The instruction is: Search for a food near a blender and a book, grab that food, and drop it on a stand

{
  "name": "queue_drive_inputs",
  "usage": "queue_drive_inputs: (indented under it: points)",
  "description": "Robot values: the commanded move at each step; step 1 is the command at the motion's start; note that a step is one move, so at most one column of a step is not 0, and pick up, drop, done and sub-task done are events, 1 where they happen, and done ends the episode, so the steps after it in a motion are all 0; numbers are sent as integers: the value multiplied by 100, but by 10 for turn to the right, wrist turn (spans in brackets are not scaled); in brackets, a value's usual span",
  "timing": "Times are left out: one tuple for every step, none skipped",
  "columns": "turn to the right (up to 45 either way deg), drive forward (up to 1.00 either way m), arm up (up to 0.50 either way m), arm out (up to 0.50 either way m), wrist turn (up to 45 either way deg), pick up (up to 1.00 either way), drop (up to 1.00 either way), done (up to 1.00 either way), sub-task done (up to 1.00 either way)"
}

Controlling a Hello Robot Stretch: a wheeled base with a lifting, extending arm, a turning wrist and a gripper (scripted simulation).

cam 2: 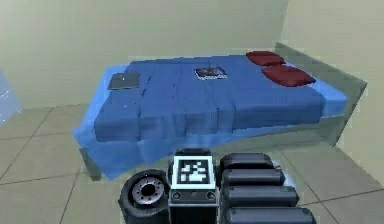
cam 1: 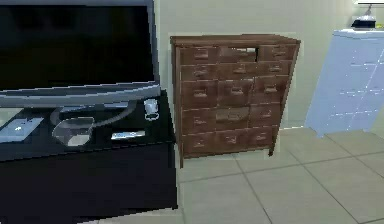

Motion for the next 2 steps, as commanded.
queue_drive_inputs:
  points:
    - [-120,0,0,0,0,0,0,0,0]
    - [0,50,0,0,0,0,0,0,0]
